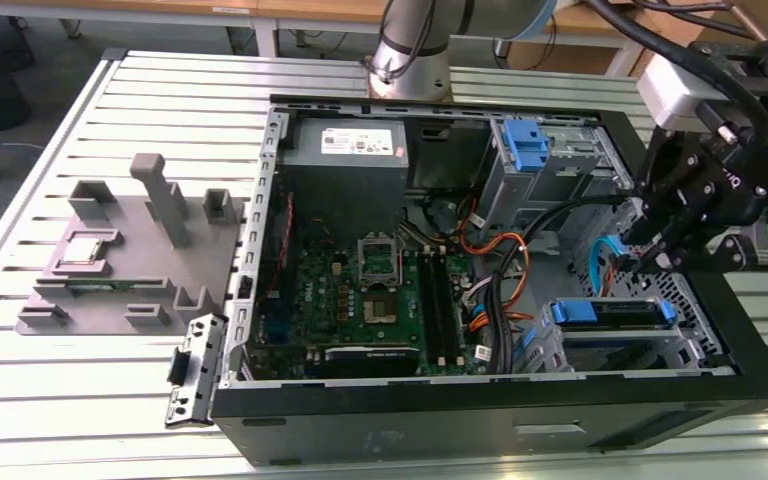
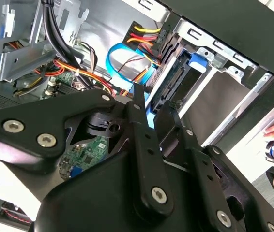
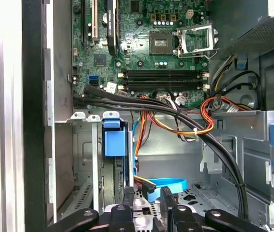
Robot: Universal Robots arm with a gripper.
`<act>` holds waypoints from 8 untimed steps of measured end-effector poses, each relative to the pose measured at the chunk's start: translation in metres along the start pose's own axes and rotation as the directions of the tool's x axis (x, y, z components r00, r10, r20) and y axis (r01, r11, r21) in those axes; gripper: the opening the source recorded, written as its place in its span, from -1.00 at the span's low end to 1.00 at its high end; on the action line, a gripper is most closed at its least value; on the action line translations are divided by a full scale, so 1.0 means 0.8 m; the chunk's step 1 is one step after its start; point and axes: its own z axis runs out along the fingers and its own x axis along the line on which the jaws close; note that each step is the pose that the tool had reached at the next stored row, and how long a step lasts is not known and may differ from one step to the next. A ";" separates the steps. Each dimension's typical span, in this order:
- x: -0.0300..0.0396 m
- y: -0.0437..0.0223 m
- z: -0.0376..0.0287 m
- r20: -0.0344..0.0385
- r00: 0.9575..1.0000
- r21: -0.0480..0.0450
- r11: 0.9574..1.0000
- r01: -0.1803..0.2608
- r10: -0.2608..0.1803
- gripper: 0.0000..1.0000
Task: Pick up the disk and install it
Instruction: 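Insert the first disk wire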
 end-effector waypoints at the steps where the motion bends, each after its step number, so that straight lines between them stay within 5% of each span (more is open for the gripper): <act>1: 0.0001 -0.0004 0.0020 0.000 1.000 0.000 1.000 0.000 0.000 -0.29; 8: 0.0001 -0.0007 0.0140 0.000 1.000 0.000 1.000 0.000 0.000 -0.29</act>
